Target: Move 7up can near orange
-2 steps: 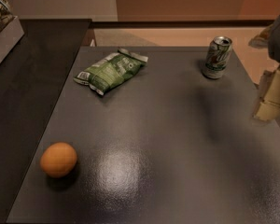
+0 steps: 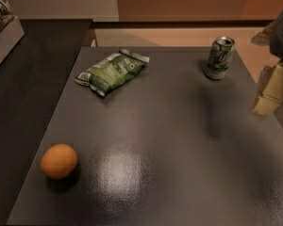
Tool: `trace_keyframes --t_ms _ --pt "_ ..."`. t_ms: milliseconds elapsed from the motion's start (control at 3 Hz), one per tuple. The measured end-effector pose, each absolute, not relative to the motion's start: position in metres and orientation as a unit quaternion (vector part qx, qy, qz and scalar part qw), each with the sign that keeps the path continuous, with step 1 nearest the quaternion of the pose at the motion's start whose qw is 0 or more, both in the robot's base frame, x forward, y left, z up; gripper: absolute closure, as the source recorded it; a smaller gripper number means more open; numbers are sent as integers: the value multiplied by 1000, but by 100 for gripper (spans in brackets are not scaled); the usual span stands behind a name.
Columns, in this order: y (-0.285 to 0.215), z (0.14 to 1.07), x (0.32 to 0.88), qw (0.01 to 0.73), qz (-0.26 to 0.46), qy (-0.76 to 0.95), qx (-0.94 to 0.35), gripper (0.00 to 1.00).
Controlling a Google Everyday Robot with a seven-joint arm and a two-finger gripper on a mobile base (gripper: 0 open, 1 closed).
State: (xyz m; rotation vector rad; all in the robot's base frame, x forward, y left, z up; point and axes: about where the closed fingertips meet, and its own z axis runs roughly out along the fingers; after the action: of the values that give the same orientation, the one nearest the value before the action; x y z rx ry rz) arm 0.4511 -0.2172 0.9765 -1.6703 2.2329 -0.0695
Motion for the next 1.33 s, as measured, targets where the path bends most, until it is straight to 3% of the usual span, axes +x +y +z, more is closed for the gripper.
trace_keyframes --t_ms 1333 --pt "-243 968 568 290 28 822 -489 0"
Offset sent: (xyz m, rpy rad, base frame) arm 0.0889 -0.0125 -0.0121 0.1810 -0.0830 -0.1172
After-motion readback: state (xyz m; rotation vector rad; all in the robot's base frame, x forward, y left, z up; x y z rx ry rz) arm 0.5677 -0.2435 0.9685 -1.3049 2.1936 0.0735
